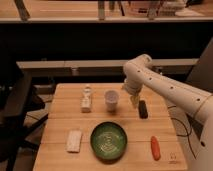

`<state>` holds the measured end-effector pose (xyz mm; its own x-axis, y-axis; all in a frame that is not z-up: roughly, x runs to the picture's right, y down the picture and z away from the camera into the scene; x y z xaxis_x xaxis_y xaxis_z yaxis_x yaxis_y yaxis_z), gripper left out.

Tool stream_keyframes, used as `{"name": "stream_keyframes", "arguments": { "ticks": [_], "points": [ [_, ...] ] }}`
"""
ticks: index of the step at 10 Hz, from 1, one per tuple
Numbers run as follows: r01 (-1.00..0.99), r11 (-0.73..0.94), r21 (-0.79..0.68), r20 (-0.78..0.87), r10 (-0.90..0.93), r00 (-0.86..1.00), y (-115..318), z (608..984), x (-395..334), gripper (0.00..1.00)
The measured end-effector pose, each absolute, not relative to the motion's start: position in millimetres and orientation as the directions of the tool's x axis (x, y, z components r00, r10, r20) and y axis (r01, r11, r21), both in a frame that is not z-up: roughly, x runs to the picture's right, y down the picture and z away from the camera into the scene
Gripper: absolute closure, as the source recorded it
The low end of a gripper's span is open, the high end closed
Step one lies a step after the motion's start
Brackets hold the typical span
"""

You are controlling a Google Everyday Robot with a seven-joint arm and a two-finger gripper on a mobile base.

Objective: Place the ceramic cup in the ceramic bowl

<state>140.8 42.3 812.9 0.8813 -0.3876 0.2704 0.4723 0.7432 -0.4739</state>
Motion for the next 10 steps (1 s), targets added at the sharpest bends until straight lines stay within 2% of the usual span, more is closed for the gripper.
{"name": "stream_keyframes", "arguments": {
  "ticks": [10],
  "points": [
    [0.542, 0.687, -0.485, 0.345, -0.419, 0.840, 64, 839, 102, 0.20]
  ]
}}
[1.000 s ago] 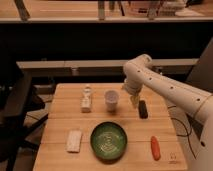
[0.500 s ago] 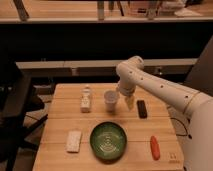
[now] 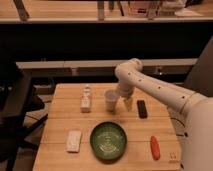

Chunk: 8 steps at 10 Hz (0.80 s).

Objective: Place the ceramic cup in the ceramic bowl

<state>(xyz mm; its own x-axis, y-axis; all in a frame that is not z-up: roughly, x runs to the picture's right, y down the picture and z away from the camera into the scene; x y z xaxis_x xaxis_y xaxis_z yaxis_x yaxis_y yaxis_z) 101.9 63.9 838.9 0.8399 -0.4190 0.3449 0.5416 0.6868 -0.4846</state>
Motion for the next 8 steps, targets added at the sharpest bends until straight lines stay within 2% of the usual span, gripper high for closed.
{"name": "stream_keyframes", "arguments": {
  "ticks": [5, 8],
  "points": [
    [0.545, 0.682, -0.488, 0.353, -0.416, 0.838, 65.4, 840.9, 99.1, 0.21],
    [0.545, 0.681, -0.488, 0.357, -0.414, 0.837, 65.7, 841.6, 98.2, 0.29]
  ]
}}
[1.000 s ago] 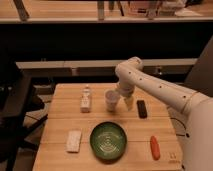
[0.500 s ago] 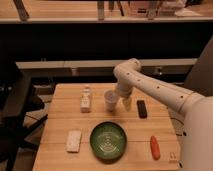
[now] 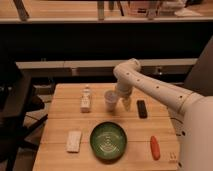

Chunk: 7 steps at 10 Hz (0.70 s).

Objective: Place the ceramic cup in the ceramic bowl

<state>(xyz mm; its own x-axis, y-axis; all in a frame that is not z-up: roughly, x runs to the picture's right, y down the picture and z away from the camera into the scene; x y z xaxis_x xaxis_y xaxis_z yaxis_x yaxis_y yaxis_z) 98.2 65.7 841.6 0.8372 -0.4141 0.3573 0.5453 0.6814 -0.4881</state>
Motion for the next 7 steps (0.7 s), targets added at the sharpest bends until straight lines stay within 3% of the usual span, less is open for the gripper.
{"name": "stream_keyframes", "arguments": {
  "ticks": [4, 7],
  "points": [
    [0.548, 0.679, -0.488, 0.361, -0.414, 0.836, 65.3, 841.8, 97.4, 0.50],
    [0.555, 0.674, -0.487, 0.360, -0.424, 0.831, 62.0, 838.4, 97.6, 0.79]
  ]
}}
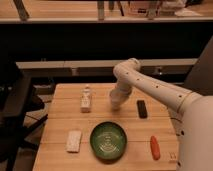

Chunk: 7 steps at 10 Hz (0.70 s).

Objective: Place the ceramic cup in the ceramic bowl

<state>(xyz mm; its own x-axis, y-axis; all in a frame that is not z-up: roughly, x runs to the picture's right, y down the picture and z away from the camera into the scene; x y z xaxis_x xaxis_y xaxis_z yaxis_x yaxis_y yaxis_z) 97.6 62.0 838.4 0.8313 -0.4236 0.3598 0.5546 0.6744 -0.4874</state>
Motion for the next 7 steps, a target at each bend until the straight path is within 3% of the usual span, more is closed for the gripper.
{"name": "stream_keyframes", "arguments": {
  "ticks": [2, 7],
  "points": [
    [0.563, 0.671, -0.482, 0.361, -0.433, 0.826, 58, 827, 96, 0.98],
    [0.577, 0.666, -0.473, 0.364, -0.449, 0.816, 58, 791, 95, 1.00]
  ]
}}
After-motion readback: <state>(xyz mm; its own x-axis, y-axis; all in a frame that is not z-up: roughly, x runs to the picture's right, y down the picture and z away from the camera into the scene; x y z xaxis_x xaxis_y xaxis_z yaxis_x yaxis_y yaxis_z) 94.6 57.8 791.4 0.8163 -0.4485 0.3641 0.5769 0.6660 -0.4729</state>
